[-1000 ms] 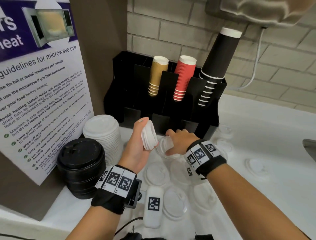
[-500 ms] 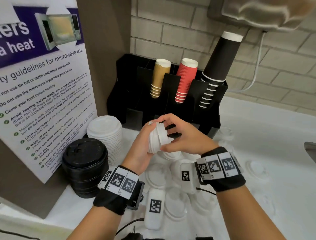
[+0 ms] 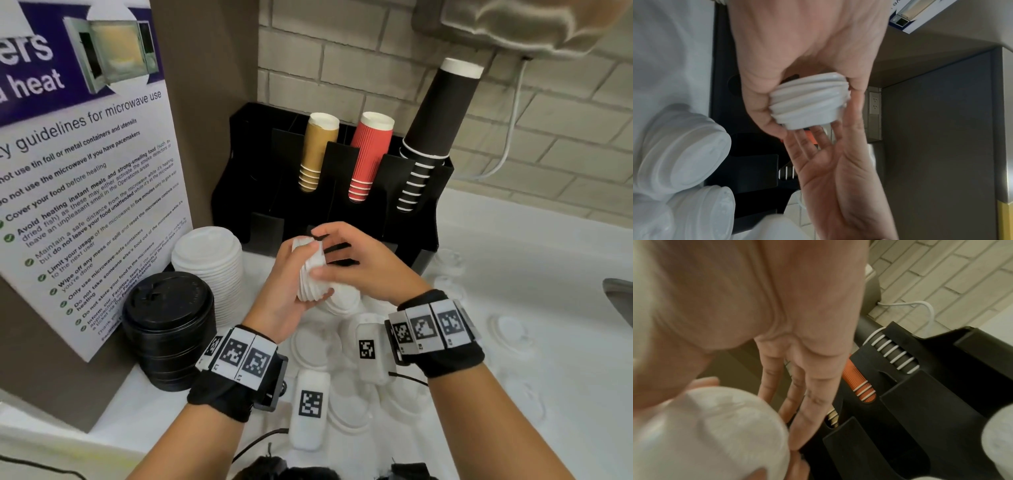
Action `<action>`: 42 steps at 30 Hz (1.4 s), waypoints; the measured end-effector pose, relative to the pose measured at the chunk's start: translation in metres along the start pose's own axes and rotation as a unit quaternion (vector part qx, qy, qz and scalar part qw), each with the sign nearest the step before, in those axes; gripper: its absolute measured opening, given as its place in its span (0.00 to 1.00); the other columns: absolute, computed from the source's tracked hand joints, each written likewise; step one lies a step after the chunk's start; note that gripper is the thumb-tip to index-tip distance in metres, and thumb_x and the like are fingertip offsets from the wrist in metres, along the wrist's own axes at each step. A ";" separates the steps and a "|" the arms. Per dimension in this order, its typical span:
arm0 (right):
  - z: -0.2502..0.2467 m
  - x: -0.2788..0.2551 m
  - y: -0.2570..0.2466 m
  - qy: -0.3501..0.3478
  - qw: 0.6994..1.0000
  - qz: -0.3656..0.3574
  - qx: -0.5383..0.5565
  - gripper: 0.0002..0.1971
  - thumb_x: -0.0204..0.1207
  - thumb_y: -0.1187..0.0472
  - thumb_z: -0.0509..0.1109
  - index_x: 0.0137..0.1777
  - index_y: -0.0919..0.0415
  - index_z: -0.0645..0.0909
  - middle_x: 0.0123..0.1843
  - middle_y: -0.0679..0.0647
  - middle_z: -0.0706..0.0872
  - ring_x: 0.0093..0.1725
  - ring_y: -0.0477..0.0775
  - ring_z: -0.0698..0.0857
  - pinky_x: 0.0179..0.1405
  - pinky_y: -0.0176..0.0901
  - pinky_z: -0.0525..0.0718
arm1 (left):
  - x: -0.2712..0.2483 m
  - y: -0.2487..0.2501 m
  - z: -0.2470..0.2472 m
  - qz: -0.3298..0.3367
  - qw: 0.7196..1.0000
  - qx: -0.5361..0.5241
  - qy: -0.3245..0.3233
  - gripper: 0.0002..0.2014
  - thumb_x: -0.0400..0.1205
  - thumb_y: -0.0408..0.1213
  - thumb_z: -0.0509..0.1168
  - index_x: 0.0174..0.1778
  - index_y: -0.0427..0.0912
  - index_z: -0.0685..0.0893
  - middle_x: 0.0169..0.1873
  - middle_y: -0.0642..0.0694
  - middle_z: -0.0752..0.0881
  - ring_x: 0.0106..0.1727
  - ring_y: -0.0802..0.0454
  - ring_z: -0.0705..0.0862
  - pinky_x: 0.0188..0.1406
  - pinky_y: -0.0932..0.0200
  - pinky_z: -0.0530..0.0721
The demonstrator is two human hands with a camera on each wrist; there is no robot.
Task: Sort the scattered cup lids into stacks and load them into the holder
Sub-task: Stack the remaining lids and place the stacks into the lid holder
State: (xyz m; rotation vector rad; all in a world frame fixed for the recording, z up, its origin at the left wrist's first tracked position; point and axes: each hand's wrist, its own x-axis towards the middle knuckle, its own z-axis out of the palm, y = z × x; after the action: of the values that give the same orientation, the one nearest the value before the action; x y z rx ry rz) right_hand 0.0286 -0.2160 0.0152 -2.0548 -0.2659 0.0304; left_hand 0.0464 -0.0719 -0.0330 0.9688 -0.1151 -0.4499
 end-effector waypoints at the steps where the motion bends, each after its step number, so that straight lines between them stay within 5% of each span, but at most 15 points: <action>1: -0.002 0.003 0.004 0.027 0.999 0.021 0.000 0.18 0.76 0.53 0.72 0.66 0.49 0.78 0.56 0.44 0.84 0.54 0.41 0.85 0.50 0.34 0.85 | 0.001 0.000 -0.002 0.003 1.000 -0.008 0.009 0.20 0.75 0.49 0.70 0.62 0.51 0.78 0.58 0.47 0.85 0.55 0.49 0.87 0.47 0.51 0.87; 3: -0.007 0.011 0.016 0.065 0.992 0.072 -0.084 0.15 0.82 0.52 0.66 0.67 0.53 0.79 0.57 0.42 0.84 0.58 0.43 0.84 0.57 0.33 0.82 | 0.001 0.002 -0.005 0.013 0.999 -0.023 0.032 0.21 0.69 0.50 0.72 0.56 0.53 0.78 0.53 0.47 0.81 0.50 0.50 0.83 0.44 0.53 0.86; 7: -0.006 0.023 0.042 -0.094 0.904 0.191 -0.372 0.33 0.75 0.46 0.72 0.77 0.57 0.69 0.72 0.57 0.75 0.70 0.57 0.76 0.66 0.43 0.74 | 0.001 0.003 -0.006 0.014 0.999 -0.026 0.045 0.20 0.69 0.51 0.68 0.56 0.53 0.77 0.51 0.48 0.79 0.50 0.51 0.80 0.41 0.55 0.85; 13: 0.009 0.032 0.055 -0.104 0.861 0.197 -0.458 0.39 0.63 0.46 0.82 0.70 0.58 0.69 0.62 0.58 0.76 0.57 0.59 0.81 0.48 0.47 0.82 | 0.000 0.003 -0.007 0.005 0.999 -0.013 0.051 0.06 0.82 0.49 0.62 0.54 0.59 0.76 0.51 0.49 0.78 0.51 0.47 0.79 0.37 0.55 0.83; 22: -0.014 0.029 0.056 -0.057 0.917 0.178 -0.351 0.29 0.63 0.50 0.79 0.61 0.54 0.71 0.56 0.54 0.76 0.50 0.53 0.79 0.42 0.42 0.79 | 0.001 0.004 -0.012 -0.012 0.999 -0.010 0.045 0.20 0.70 0.53 0.72 0.56 0.58 0.78 0.56 0.47 0.77 0.54 0.44 0.78 0.36 0.59 0.84; 26: -0.034 0.019 0.036 0.024 0.975 0.147 -0.167 0.23 0.64 0.53 0.79 0.58 0.49 0.76 0.52 0.50 0.83 0.49 0.52 0.86 0.44 0.41 0.86 | 0.002 0.001 -0.012 -0.021 0.999 0.005 0.038 0.21 0.68 0.55 0.70 0.56 0.55 0.80 0.50 0.50 0.81 0.48 0.51 0.81 0.36 0.61 0.82; 29: -0.034 0.006 0.018 -0.003 0.995 0.093 -0.031 0.22 0.66 0.61 0.79 0.59 0.46 0.78 0.55 0.50 0.84 0.49 0.49 0.88 0.44 0.38 0.87 | 0.002 -0.002 -0.010 -0.031 0.999 0.020 0.030 0.21 0.72 0.56 0.69 0.59 0.51 0.81 0.45 0.51 0.85 0.41 0.57 0.85 0.36 0.61 0.82; 32: -0.027 -0.001 0.009 -0.038 0.999 0.033 -0.003 0.26 0.67 0.67 0.78 0.62 0.49 0.77 0.58 0.48 0.83 0.56 0.49 0.86 0.53 0.42 0.87 | 0.002 -0.002 -0.006 -0.033 0.998 0.046 0.019 0.22 0.79 0.56 0.64 0.65 0.50 0.81 0.52 0.49 0.89 0.49 0.55 0.86 0.46 0.56 0.82; 37: -0.016 -0.001 0.009 -0.042 0.999 0.005 0.000 0.28 0.66 0.72 0.77 0.63 0.52 0.74 0.58 0.45 0.80 0.57 0.46 0.83 0.45 0.33 0.82 | 0.002 0.000 0.002 -0.038 0.998 0.049 0.021 0.28 0.76 0.56 0.63 0.71 0.48 0.78 0.64 0.41 0.86 0.60 0.45 0.86 0.61 0.44 0.80; 42: -0.011 0.001 0.013 -0.027 0.999 -0.005 0.017 0.28 0.65 0.71 0.78 0.62 0.53 0.73 0.58 0.46 0.79 0.58 0.48 0.83 0.47 0.36 0.84 | 0.004 -0.001 0.006 -0.031 0.999 0.024 0.019 0.31 0.76 0.56 0.65 0.74 0.46 0.74 0.68 0.40 0.83 0.68 0.39 0.83 0.64 0.41 0.79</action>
State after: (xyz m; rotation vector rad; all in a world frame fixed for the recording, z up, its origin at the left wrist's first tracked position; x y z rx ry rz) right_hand 0.0330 -0.2310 0.0092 -2.0212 -0.3077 0.0848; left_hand 0.0481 -0.0789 -0.0302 1.0302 -0.0610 -0.4876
